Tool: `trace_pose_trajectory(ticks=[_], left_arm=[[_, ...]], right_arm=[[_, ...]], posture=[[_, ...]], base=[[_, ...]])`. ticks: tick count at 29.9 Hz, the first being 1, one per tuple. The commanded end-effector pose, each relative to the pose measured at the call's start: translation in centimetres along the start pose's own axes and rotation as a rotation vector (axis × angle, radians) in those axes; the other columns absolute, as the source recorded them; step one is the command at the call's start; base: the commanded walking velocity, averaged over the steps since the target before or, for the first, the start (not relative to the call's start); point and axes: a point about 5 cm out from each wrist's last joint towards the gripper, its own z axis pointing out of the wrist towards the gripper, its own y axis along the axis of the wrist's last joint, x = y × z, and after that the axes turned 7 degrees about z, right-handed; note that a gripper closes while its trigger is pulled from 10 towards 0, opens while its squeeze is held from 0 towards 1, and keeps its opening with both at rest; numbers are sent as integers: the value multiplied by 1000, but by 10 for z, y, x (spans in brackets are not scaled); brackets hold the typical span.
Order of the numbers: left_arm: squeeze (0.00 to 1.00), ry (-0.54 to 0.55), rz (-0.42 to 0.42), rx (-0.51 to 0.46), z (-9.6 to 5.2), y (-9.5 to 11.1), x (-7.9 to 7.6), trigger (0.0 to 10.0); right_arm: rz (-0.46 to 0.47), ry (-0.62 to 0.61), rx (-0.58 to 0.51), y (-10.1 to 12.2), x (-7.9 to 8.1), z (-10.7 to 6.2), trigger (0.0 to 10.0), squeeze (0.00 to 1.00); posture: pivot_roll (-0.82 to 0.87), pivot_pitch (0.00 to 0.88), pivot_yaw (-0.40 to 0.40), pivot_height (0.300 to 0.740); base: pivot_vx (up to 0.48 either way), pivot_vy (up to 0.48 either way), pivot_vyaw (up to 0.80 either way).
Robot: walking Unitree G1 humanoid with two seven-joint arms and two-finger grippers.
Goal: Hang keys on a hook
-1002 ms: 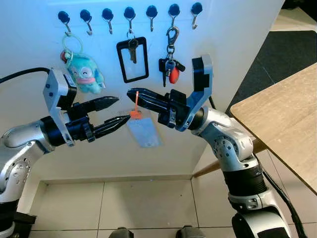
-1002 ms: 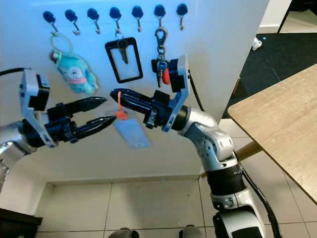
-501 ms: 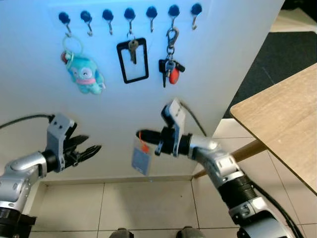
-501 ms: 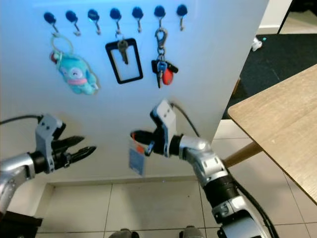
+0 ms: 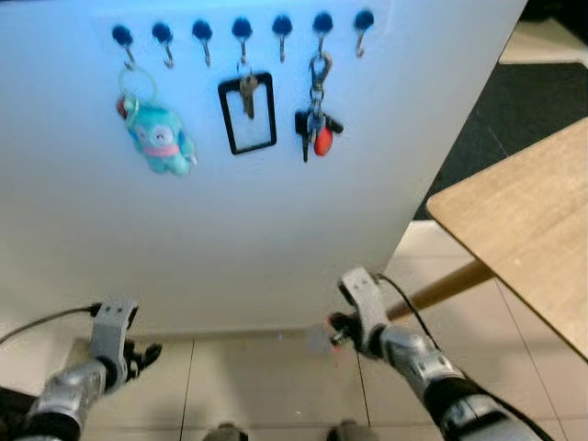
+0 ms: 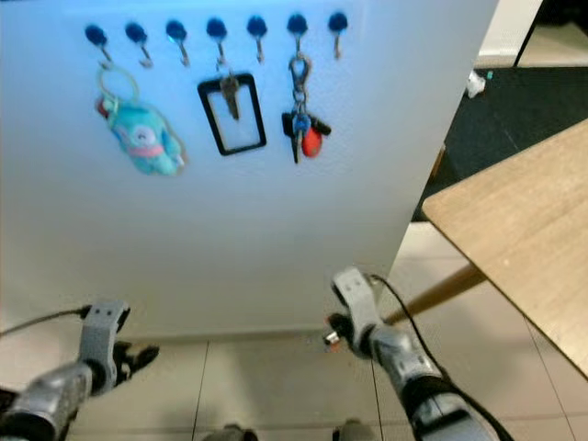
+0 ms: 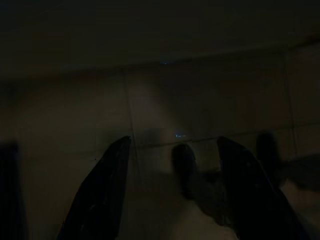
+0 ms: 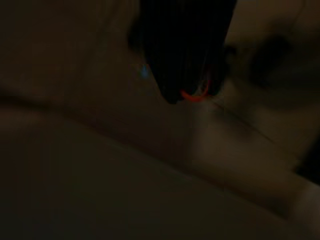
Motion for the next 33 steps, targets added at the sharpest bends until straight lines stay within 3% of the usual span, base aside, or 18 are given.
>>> trace_pose_trajectory(ticks=[1,2,3,5,9,11,16,19,24,31,32,33], left_arm=[[0,65,-153,-27,-1,-11,3,10000],[0,117,-213,-14,-3,-22,5,10000],[0,117,-213,-14,-3,-22,5,10000],[0,189,-264,44,-6,-43,5,10000],[0,221,-260,178,-9,-78,-9,10000],[0,221,-260,178,-9,-78,-9,10000],[0,172,-239,327,-10,-117,-48,10000],[0,161,-240,375,-12,-129,-60,10000],[0,126,-158,443,-15,-142,-74,10000],[0,102,-89,459,-14,-142,-79,10000],[0,86,-31,468,-13,-141,-81,10000],[0,88,-24,470,-12,-141,-81,10000]], right_arm=[[17,-70,39,-19,-4,-3,10000,0],[50,-111,69,-33,-7,-7,10000,0],[50,-111,69,-33,-7,-7,10000,0],[93,-178,121,-55,-11,-13,10000,0],[155,-279,203,-87,-14,-24,10000,0],[155,-279,203,-87,-14,-24,10000,0],[216,-365,282,-120,-14,-38,10000,0],[207,-388,305,-127,-14,-42,10000,0],[186,-428,328,-131,-17,-45,10000,0],[154,-415,342,-130,-16,-44,10000,0],[147,-418,344,-130,-15,-44,10000,0],[144,-418,347,-131,-14,-44,10000,0]], posture=[[-45,103,72,740],[-43,98,79,740],[-43,98,79,740],[-41,85,84,740],[-43,58,87,740],[-43,58,87,740],[-48,28,74,740],[-56,17,70,740],[-70,14,64,740],[-69,19,72,740],[-67,25,76,740],[-67,25,76,740]], base=[[0,0,0],[0,0,0],[0,0,0],[0,0,0],[0,0,0],[0,0,0],[0,0,0],[0,0,0],[0,0,0],[0,0,0],[0,0,0],[0,0,0]])
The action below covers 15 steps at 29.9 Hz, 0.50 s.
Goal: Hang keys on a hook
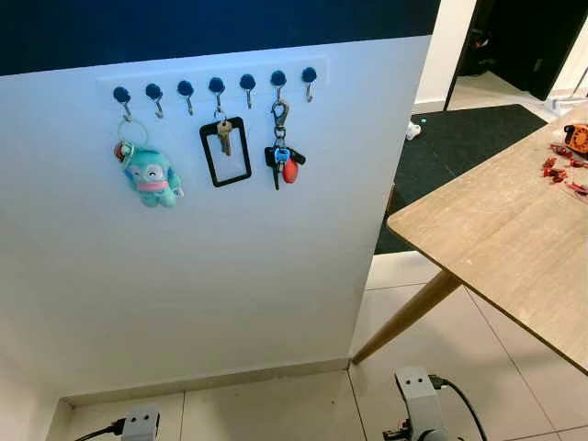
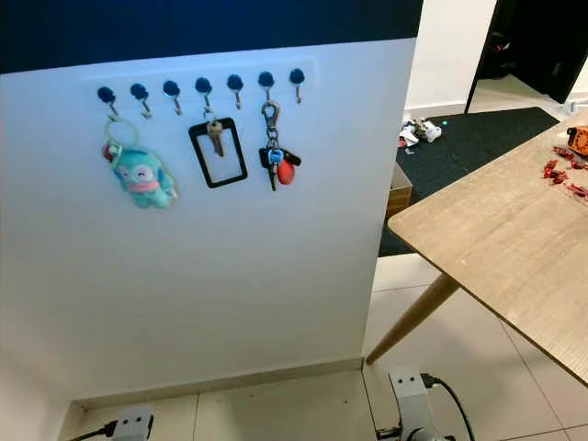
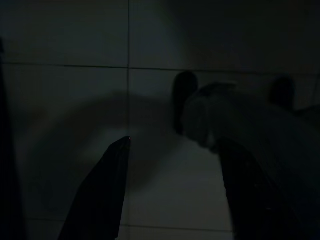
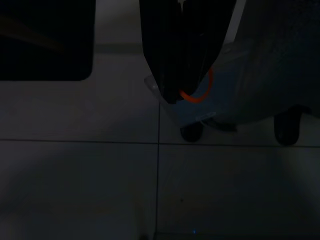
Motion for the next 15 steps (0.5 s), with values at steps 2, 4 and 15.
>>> trace_pose_trajectory(ticks=[2,4,15], left_arm=[[0,6,28,16,1,-2,-4,10000],[0,10,43,18,1,-1,-4,10000],[0,-15,275,70,2,-8,-14,10000]], right_arm=[[-14,3,7,-1,5,1,10000,0],[-20,7,12,-3,7,1,10000,0],[-98,15,47,-13,7,-1,10000,0]], posture=[[-67,25,75,740],[-69,24,74,740],[-82,18,74,740]], base=[[0,0,0],[0,0,0],[0,0,0]])
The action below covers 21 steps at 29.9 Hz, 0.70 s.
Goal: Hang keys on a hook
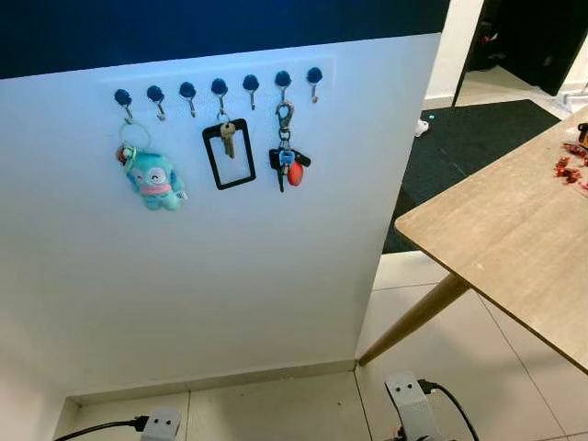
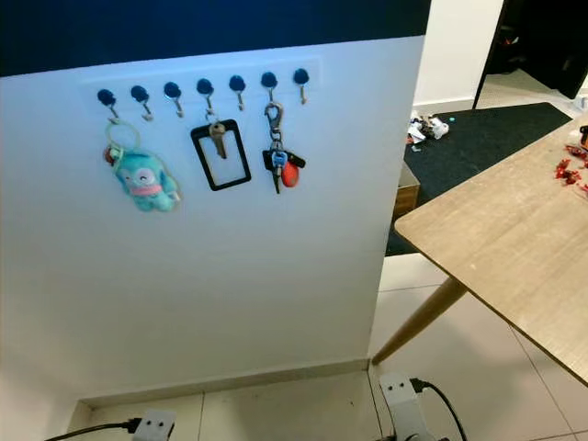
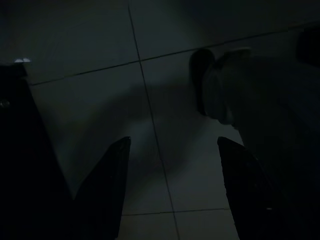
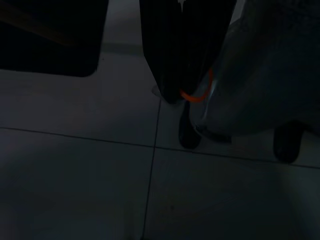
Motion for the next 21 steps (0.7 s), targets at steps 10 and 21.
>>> trace_pose_trajectory(ticks=[10,21], left_arm=[[0,-33,161,26,2,3,-13,10000],[0,-46,178,32,2,6,-13,10000]], right_arm=[[-37,8,18,-2,0,0,10000,0],[-36,6,29,-5,-1,0,10000,0]], posture=[[-91,11,71,740],[-95,15,70,740]], base=[[0,0,0],[0,0,0]])
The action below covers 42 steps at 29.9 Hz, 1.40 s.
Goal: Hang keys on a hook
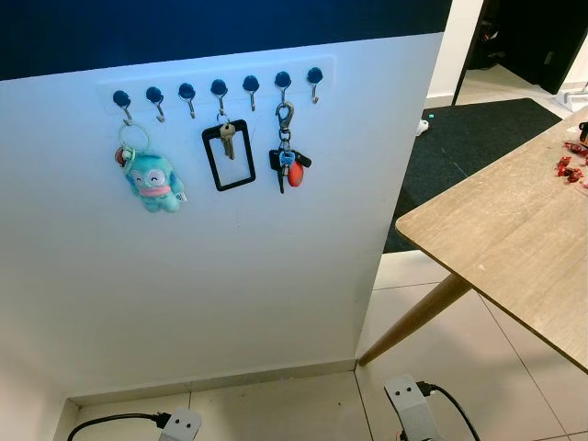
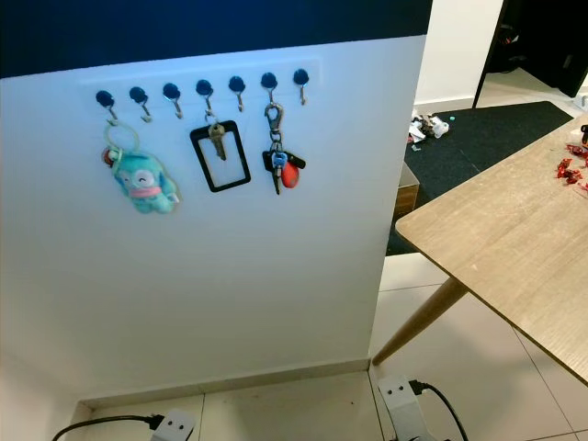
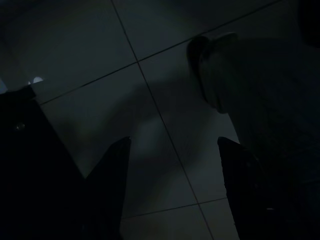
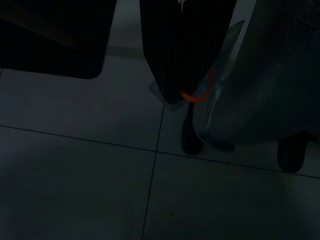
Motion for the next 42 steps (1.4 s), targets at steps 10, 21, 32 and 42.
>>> trace_pose_trajectory(ticks=[10,21,32,42], left_arm=[[0,-20,24,11,0,3,-2,10000],[0,-22,41,1,0,6,0,10000],[0,-29,47,9,0,3,-1,10000],[0,-34,47,11,0,3,-2,10000]], right_arm=[[-4,3,28,-7,1,-1,10000,0],[0,-6,35,-12,-12,-3,10000,0],[4,-8,46,-16,-15,-4,10000,0],[4,2,38,-11,-7,-2,10000,0]], posture=[[-94,24,73,740],[-95,27,79,740],[-96,31,79,740],[-98,33,77,740]], base=[[0,0,0],[0,0,0],[0,0,0],[0,0,0]])
